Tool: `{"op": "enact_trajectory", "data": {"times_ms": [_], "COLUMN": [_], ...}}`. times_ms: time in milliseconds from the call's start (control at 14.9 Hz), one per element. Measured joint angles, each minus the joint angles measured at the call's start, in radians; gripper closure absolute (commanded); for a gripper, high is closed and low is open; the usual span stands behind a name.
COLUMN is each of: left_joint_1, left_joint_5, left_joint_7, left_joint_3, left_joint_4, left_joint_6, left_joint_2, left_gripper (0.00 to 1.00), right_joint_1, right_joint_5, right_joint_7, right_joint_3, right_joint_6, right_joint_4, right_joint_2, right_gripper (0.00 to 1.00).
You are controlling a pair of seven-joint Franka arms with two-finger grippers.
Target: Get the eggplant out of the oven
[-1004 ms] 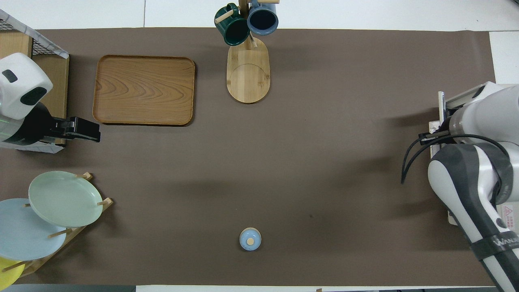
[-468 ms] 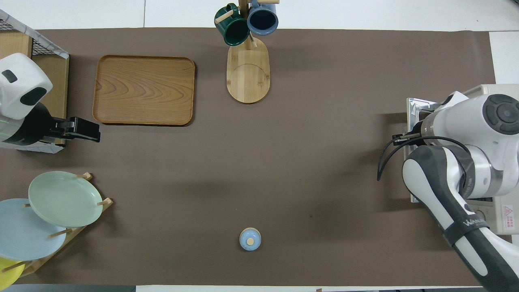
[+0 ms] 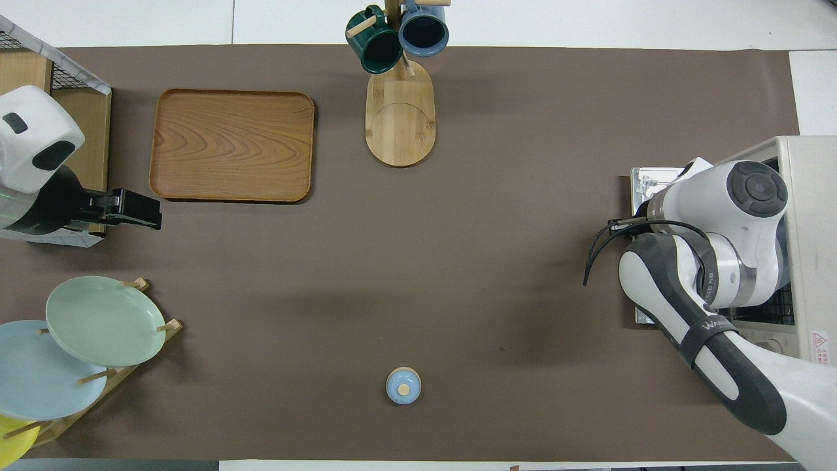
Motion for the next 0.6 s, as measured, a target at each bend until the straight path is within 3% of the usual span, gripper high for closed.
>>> {"op": "enact_trajectory", "data": {"times_ms": [201,335,468,602], "left_joint_1": [0.0,0.0,0.0,0.0], "left_joint_5": [0.0,0.0,0.0,0.0], "left_joint_7": [0.0,0.0,0.0,0.0], "left_joint_3": [0.0,0.0,0.0,0.0], "left_joint_4": [0.0,0.0,0.0,0.0], "left_joint_6": [0.0,0.0,0.0,0.0], "left_joint_2": [0.0,0.0,0.0,0.0], "left_gripper": [0.0,0.0,0.0,0.0], "right_joint_1": [-0.002,-0.003,-0.004,-0.009], "right_joint_5": [0.0,-0.001,-0.002,-0.011], "right_joint_7": [0.015,0.015,0.015,0.015], "right_joint_3": [0.001,0.001,0.008,0.011], "right_joint_6": [-0.004,-0.074,-0.193,-0.289], "right_joint_4": [0.025,0.091,0.184,0.231], "right_joint_2": [0.0,-0.001,-0.008,-0.034], "right_gripper": [1.0,1.0,0.24,0.24]}}
